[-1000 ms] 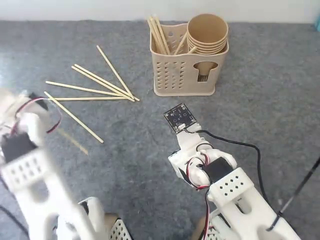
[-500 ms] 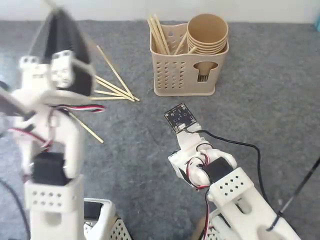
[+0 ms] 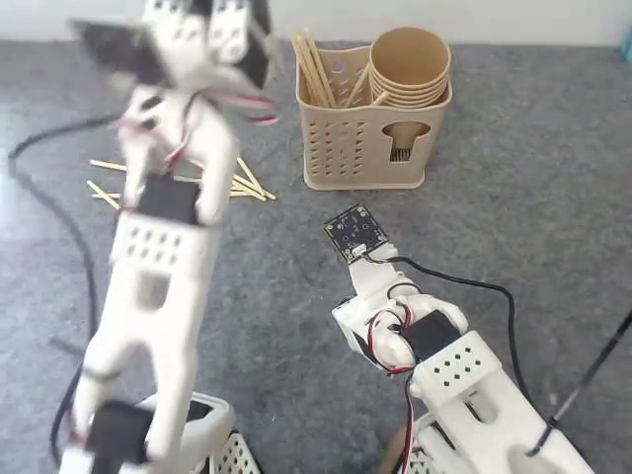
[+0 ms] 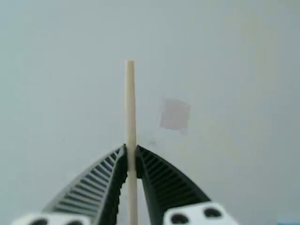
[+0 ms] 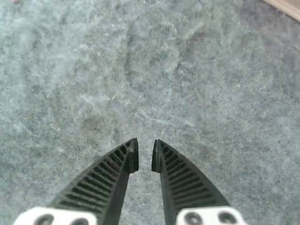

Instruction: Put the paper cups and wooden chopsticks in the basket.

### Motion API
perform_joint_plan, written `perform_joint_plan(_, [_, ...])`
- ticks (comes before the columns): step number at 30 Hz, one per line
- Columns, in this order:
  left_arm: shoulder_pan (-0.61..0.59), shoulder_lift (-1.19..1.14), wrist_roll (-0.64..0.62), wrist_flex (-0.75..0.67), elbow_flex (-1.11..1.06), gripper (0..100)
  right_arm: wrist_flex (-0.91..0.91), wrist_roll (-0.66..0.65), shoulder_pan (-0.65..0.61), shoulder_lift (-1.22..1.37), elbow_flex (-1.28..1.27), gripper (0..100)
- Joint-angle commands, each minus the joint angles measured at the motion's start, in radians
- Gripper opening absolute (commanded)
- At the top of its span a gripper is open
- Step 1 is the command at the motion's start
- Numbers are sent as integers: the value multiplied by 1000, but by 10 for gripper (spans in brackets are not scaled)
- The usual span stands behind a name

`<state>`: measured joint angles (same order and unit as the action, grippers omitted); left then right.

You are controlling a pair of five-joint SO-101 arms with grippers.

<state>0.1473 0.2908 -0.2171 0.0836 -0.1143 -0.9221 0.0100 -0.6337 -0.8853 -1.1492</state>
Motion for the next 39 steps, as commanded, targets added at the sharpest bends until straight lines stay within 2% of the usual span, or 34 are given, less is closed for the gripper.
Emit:
perform_joint_plan(1, [35,-141,-12,-28,160,13,16,-17,-4,-21,5,65])
perform_joint_plan(9, [72,-413,-8,-28,331,13,15,-43,-4,-21,5,65])
perform_joint_plan(15, [64,-512,-5,-29,371,17,15,-58,-4,-21,5,65])
perform_joint_plan(17, [64,-519,-5,-29,371,66,15,-58,-4,-21,5,65])
perform_joint_plan(20, [64,-519,-14,-20,367,203,15,-58,-4,-21,5,65])
perform_joint_plan(22, [55,-514,-14,20,369,241,15,-58,-4,-21,5,65])
perform_joint_plan(31, [-63,-224,-14,259,266,182,18,-54,-4,-18,5,65])
perform_joint_plan(39, [-334,238,-6,644,44,184,19,-52,-4,-13,5,65])
